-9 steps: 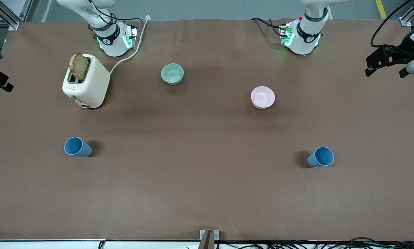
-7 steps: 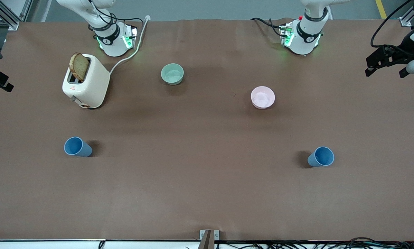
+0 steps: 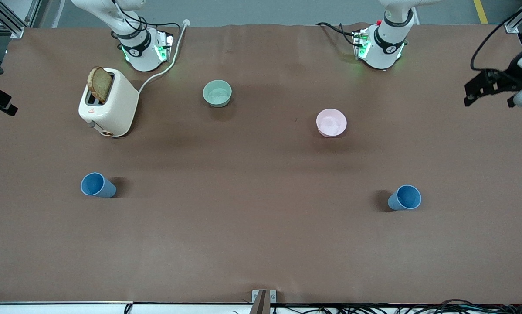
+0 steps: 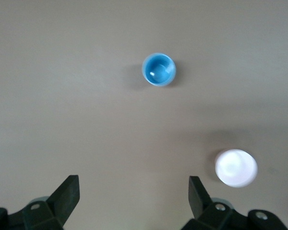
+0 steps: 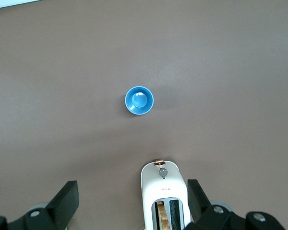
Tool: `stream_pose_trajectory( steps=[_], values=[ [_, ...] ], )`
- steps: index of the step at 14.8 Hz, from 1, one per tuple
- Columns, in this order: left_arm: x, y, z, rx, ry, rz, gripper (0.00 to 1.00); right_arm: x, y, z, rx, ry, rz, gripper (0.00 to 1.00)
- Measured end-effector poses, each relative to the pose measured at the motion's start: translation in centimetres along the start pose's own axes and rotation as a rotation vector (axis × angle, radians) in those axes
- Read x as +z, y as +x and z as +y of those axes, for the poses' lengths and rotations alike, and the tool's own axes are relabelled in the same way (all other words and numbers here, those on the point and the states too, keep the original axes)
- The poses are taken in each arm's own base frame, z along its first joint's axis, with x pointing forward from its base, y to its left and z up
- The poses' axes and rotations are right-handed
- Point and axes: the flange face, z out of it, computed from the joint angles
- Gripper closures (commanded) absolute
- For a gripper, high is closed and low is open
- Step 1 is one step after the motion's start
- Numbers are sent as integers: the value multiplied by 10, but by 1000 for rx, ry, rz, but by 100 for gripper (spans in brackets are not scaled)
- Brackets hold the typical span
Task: Stack blue cups with both arms
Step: 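Reach the right gripper and the left gripper down to each blue cup, then grasp the blue cups with the right gripper while the left gripper grasps its cup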
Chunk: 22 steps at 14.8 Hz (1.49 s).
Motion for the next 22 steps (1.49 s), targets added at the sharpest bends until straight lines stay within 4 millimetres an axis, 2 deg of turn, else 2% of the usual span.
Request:
stream_pose_trajectory(
  steps=[3, 6, 9, 11, 14, 17, 19, 20, 22],
  values=[
    [68, 43, -26, -26, -7, -15, 0, 2, 1, 0, 1, 0, -3, 0],
    [149, 74, -53, -56, -34, -31, 0, 9, 7, -1, 0, -1, -4, 0],
    [224, 99, -47, -84, -62, -44, 0, 27, 17, -2, -6, -5, -28, 0],
    [262, 108, -35, -118, -74, -61, 0, 66, 33, -3, -53, -12, -78, 0],
    [307, 113, -21, -131, -89, -106, 9, 165, 73, 7, -152, -15, -90, 0],
    [339, 112, -17, -187, -94, -152, 21, 261, 90, 28, -190, -18, -64, 0],
    [354, 113, -13, -212, -98, -172, 35, 315, 92, 29, -197, -21, -57, 0],
    [360, 115, -11, -215, -101, -173, 46, 337, 93, 28, -199, -23, -50, 0],
    [367, 117, -9, -220, -105, -176, 70, 366, 91, 26, -205, -25, -34, 0]
  ],
)
